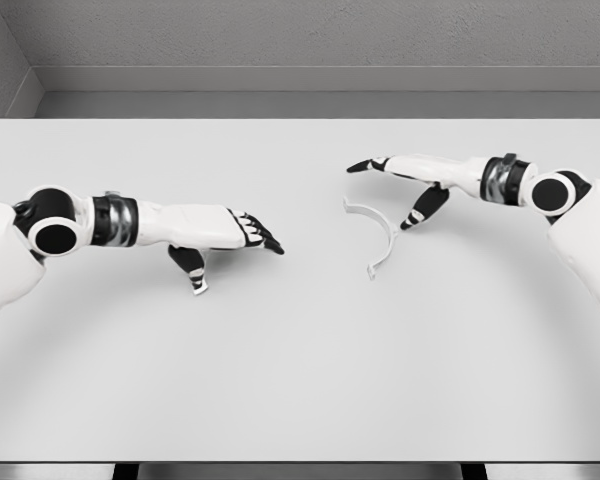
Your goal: Assemble PVC drainage pipe clamps
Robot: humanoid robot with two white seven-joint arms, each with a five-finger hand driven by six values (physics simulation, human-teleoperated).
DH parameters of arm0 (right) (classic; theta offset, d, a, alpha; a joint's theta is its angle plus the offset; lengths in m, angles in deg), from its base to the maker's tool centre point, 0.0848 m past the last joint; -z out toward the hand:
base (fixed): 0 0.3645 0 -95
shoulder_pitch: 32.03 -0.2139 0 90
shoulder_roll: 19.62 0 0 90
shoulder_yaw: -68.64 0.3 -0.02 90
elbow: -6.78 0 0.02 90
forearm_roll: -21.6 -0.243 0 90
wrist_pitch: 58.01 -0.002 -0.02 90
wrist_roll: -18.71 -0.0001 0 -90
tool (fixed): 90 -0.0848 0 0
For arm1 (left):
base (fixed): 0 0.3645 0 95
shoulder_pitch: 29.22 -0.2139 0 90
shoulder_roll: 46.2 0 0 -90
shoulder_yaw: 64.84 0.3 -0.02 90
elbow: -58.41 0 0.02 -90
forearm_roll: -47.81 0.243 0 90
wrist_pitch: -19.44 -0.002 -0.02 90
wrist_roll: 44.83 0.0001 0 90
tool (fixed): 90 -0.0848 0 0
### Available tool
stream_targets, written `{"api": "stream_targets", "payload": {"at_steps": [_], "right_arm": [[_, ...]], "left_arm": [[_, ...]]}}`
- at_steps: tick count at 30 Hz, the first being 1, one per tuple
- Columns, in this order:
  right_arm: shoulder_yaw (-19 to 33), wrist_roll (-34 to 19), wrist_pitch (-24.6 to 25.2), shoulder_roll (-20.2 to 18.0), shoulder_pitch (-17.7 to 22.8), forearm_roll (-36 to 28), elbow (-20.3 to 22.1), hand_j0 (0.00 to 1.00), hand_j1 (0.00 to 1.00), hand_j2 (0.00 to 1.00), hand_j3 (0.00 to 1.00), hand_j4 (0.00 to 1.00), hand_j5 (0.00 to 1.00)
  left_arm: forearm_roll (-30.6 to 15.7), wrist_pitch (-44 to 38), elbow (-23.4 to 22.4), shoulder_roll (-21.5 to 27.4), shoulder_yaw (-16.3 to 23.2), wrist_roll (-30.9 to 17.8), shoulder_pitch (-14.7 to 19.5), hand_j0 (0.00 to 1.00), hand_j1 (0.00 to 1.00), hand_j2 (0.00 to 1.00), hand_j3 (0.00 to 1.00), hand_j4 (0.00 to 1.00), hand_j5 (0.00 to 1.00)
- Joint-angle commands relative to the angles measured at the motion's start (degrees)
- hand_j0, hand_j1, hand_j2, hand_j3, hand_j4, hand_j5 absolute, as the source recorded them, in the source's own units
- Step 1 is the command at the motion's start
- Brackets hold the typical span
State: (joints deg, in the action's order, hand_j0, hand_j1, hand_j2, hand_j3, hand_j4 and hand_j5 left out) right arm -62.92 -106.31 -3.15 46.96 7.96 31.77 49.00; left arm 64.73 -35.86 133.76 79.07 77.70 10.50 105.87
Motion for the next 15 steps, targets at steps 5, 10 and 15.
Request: {"api": "stream_targets", "payload": {"at_steps": [5,10,15], "right_arm": [[-1.77,0.02,0.14,0.49,-0.53,-0.42,0.49,1.0,1.0,1.0,1.0,1.0,1.0],[-2.73,0.02,0.14,1.01,-0.53,-0.51,1.28,1.0,1.0,1.0,1.0,1.0,1.0],[-2.91,0.02,0.14,1.1,-0.88,-0.51,1.46,1.0,1.0,1.0,1.0,1.0,1.0]], "left_arm": [[-0.39,0.29,-0.12,-1.61,-0.33,-0.34,0.53,1.0,1.0,1.0,1.0,1.0,1.0],[-0.74,0.29,-0.12,-1.61,-2.09,-0.34,0.79,1.0,1.0,1.0,1.0,1.0,1.0],[-0.74,0.29,-0.03,-3.01,-2.53,-0.34,0.88,1.0,1.0,1.0,1.0,1.0,1.0]]}}
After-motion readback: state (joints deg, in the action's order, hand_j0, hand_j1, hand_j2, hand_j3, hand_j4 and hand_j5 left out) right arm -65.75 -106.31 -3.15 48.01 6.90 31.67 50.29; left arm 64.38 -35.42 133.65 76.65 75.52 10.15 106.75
